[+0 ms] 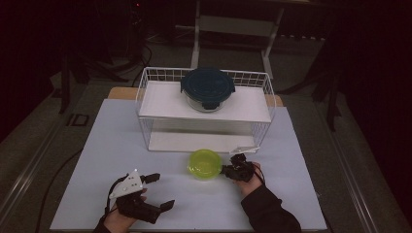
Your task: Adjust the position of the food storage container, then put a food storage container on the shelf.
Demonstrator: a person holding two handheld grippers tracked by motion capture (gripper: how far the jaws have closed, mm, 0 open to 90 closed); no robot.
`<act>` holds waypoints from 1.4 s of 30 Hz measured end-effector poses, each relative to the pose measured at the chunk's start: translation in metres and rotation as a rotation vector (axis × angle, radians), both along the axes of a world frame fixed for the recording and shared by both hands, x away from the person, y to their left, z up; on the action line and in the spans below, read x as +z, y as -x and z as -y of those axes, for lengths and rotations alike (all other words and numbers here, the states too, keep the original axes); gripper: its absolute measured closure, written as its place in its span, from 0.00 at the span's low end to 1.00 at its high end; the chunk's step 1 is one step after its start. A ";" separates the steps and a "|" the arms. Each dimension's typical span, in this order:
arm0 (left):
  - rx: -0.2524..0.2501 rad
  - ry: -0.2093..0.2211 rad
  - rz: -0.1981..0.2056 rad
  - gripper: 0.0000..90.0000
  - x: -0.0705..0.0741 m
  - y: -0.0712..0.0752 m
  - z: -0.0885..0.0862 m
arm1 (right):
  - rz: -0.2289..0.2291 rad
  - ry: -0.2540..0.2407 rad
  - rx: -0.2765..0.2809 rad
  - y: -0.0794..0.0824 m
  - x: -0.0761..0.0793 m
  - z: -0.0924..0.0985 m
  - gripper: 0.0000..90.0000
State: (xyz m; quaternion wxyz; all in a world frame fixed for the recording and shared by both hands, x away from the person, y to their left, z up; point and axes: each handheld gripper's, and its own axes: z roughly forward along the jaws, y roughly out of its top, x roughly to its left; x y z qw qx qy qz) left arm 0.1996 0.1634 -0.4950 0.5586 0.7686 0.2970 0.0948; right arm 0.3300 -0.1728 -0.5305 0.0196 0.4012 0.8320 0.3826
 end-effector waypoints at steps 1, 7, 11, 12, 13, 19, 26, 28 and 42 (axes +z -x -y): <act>0.000 0.000 0.000 0.01 0.000 0.000 0.000 | 0.000 0.000 0.000 0.000 0.000 0.000 1.00; -0.001 0.003 -0.002 0.01 0.000 -0.001 0.000 | -0.007 -0.002 0.012 0.001 -0.001 -0.006 1.00; -0.002 0.003 -0.003 0.01 0.000 -0.001 0.000 | -0.011 0.000 0.021 0.001 -0.001 -0.009 1.00; -0.002 0.002 -0.001 0.01 0.000 0.000 0.000 | -0.012 -0.001 0.020 0.001 -0.001 -0.011 1.00; -0.002 0.002 -0.001 0.01 0.000 0.000 0.000 | -0.012 -0.001 0.020 0.001 -0.001 -0.011 1.00; -0.002 0.002 0.000 0.01 0.000 0.000 -0.001 | -0.005 -0.002 0.025 0.001 -0.001 -0.015 1.00; -0.007 0.009 -0.006 0.01 0.000 -0.001 -0.001 | 0.026 0.010 0.008 0.004 0.006 -0.003 0.91; -0.008 0.011 -0.006 0.01 0.001 -0.001 -0.001 | 0.042 0.019 0.015 0.007 0.008 0.001 0.86; -0.024 0.019 0.020 0.01 0.017 -0.004 0.004 | 0.150 -0.069 -0.020 0.046 0.044 0.034 0.30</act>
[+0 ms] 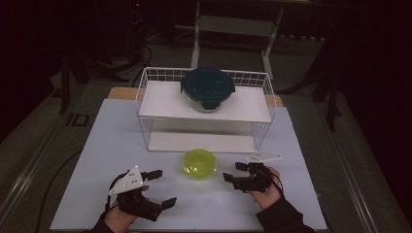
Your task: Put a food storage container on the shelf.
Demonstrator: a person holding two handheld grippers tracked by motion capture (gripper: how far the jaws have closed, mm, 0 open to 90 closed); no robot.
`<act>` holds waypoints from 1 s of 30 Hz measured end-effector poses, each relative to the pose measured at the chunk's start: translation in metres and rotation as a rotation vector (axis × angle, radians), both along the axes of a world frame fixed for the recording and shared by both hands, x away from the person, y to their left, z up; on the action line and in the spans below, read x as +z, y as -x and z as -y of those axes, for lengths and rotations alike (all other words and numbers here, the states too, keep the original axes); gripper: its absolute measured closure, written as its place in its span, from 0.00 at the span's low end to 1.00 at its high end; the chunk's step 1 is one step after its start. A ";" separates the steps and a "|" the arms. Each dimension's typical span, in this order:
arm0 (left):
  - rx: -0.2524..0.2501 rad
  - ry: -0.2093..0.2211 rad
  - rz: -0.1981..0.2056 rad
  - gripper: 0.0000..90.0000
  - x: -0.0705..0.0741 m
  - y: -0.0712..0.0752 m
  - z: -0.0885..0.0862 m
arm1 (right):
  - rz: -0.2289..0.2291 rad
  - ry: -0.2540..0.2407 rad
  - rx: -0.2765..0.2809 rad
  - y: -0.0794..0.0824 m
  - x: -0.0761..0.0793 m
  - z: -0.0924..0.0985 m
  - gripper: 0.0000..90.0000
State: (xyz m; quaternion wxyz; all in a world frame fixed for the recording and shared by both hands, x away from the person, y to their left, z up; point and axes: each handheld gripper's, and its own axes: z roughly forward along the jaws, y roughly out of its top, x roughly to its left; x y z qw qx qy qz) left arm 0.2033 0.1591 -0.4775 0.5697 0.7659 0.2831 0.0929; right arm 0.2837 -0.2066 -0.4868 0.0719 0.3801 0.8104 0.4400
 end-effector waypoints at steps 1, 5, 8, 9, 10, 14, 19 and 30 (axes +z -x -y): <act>0.000 0.000 0.000 0.01 0.000 0.000 0.000 | 0.000 0.000 0.000 0.000 0.000 0.000 0.30; 0.017 -0.032 -0.005 0.01 0.008 -0.006 0.000 | 0.026 -0.050 0.023 0.006 0.010 0.002 0.19; 0.025 -0.032 -0.039 0.01 0.015 -0.016 0.000 | 0.068 -0.080 0.012 0.011 0.022 0.001 0.18; 0.025 -0.032 -0.039 0.01 0.015 -0.016 0.000 | 0.068 -0.080 0.012 0.011 0.022 0.001 0.18; 0.026 -0.035 -0.043 0.01 0.016 -0.018 0.001 | 0.082 -0.082 0.011 0.011 0.024 0.000 0.18; -0.016 0.009 -0.052 0.01 0.022 -0.032 0.003 | 0.145 -0.078 0.012 0.011 0.034 -0.004 0.24; -0.040 0.025 -0.069 0.01 0.026 -0.046 0.007 | 0.167 -0.083 0.002 0.007 0.037 -0.008 0.24; -0.035 0.053 -0.203 0.01 0.026 -0.083 0.016 | 0.073 -0.094 0.002 -0.017 0.031 -0.021 0.17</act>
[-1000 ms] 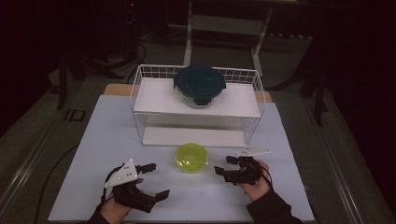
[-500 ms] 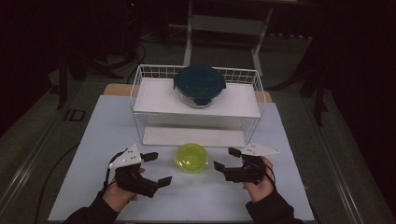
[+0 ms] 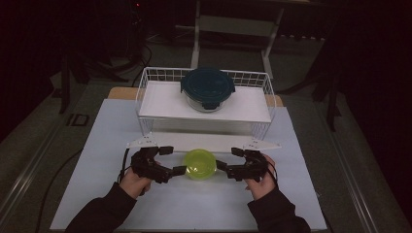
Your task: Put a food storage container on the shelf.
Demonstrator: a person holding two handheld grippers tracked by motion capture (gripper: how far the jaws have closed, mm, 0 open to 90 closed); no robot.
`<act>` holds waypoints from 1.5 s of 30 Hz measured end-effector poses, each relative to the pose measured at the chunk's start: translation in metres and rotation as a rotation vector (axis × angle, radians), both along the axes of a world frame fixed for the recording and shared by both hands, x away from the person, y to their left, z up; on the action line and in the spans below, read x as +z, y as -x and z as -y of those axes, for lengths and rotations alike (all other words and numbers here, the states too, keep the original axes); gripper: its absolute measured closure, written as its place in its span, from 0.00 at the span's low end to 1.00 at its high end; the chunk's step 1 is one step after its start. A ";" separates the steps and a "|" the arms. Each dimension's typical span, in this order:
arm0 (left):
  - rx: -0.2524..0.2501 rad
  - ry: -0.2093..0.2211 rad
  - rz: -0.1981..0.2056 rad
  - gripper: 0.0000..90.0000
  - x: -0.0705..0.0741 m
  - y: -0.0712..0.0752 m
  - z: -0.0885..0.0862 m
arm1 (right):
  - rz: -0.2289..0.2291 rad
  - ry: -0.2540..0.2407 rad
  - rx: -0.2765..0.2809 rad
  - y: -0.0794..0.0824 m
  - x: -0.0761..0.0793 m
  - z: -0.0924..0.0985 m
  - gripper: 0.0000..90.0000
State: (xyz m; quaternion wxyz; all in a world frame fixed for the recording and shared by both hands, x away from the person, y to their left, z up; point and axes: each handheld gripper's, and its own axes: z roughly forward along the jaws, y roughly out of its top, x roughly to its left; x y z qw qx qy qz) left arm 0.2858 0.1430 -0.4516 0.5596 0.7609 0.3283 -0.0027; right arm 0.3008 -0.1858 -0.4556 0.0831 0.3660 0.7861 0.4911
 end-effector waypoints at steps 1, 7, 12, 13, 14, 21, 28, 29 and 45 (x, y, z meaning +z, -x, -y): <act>0.008 0.009 -0.037 0.01 -0.004 -0.006 0.001 | -0.032 -0.005 -0.011 -0.005 -0.004 -0.002 0.14; 0.051 0.002 -0.134 0.01 -0.018 -0.021 0.003 | -0.121 -0.034 -0.057 -0.013 -0.013 -0.004 0.15; 0.071 0.006 -0.221 0.06 -0.025 -0.031 0.005 | -0.232 -0.101 -0.076 -0.022 -0.020 -0.004 0.24; 0.072 -0.003 -0.234 0.06 -0.027 -0.033 0.006 | -0.232 -0.101 -0.076 -0.022 -0.020 -0.004 0.24; 0.069 -0.007 -0.252 0.06 -0.028 -0.035 0.007 | -0.252 -0.111 -0.078 -0.024 -0.022 -0.004 0.24; 0.102 -0.001 -0.377 0.31 -0.041 -0.045 0.006 | -0.379 -0.149 -0.064 -0.032 -0.037 -0.009 0.40; 0.109 0.012 -0.463 0.47 -0.054 -0.053 0.003 | -0.455 -0.171 -0.081 -0.035 -0.047 -0.009 0.53; 0.105 0.022 -0.474 0.48 -0.056 -0.054 0.003 | -0.469 -0.178 -0.083 -0.035 -0.048 -0.009 0.56; 0.041 -0.004 -0.541 0.82 -0.063 -0.052 0.006 | -0.559 -0.225 -0.071 -0.034 -0.054 -0.009 0.84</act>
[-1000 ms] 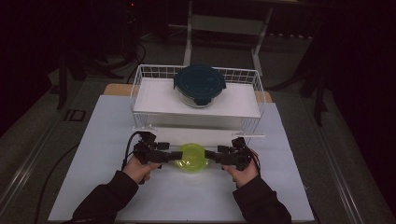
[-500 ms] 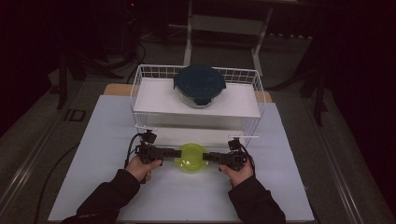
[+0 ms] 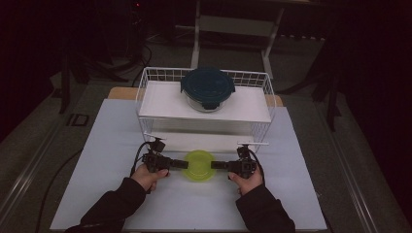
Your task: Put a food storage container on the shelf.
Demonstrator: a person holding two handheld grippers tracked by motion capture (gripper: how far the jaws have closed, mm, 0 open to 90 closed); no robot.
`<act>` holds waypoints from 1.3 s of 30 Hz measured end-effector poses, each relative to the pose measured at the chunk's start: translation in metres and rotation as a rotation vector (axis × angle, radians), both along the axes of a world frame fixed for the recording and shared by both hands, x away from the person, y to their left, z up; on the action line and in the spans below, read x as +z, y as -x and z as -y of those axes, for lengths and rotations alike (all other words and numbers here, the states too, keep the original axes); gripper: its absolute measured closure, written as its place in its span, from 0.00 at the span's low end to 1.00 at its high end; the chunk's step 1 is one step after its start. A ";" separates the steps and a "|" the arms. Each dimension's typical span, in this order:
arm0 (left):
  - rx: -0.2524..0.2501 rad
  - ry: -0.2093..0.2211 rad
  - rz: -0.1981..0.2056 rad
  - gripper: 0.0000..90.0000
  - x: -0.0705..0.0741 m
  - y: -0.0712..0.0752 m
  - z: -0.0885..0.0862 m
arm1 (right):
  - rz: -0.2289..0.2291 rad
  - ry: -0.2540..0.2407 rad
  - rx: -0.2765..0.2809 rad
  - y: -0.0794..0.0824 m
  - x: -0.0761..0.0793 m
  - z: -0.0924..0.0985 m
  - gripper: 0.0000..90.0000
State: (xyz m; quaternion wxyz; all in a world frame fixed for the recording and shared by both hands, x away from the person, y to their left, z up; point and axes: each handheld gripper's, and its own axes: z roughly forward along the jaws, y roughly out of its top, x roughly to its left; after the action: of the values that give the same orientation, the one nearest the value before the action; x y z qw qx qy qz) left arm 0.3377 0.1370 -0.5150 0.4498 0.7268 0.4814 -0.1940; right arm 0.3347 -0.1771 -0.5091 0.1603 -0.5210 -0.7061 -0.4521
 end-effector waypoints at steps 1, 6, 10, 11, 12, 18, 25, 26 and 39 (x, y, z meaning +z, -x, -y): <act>-0.003 0.003 -0.003 0.83 0.000 0.001 -0.001 | -0.004 -0.010 0.007 0.000 0.000 0.001 0.85; -0.011 0.005 -0.017 0.86 0.002 0.005 -0.003 | -0.012 -0.039 0.015 0.004 0.001 0.002 0.89; -0.004 -0.019 0.003 0.90 0.008 0.012 -0.002 | 0.018 -0.030 0.013 0.009 0.005 0.002 0.91; -0.002 -0.019 0.005 0.90 0.010 0.013 -0.001 | 0.023 -0.024 0.016 0.010 0.006 0.002 0.91; 0.004 -0.014 0.004 0.90 0.011 0.014 -0.001 | 0.033 -0.021 0.014 0.013 0.010 0.003 0.91; -0.014 -0.004 0.042 0.90 0.024 0.021 0.001 | 0.073 -0.013 0.021 0.020 0.022 0.005 0.91; -0.031 -0.009 0.094 0.90 0.045 0.029 0.002 | 0.111 -0.016 0.023 0.031 0.039 0.006 0.91; -0.033 -0.011 0.108 0.90 0.048 0.030 0.002 | 0.116 -0.019 0.019 0.032 0.042 0.007 0.91; -0.032 0.008 0.183 0.91 0.085 0.042 0.000 | 0.170 -0.040 0.011 0.045 0.071 0.008 0.91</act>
State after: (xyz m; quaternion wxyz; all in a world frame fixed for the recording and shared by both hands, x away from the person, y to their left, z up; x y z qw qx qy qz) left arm 0.2953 0.1368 -0.4299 0.4916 0.7473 0.4260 -0.1357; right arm 0.2898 -0.1849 -0.4385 0.1127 -0.4736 -0.7108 -0.5077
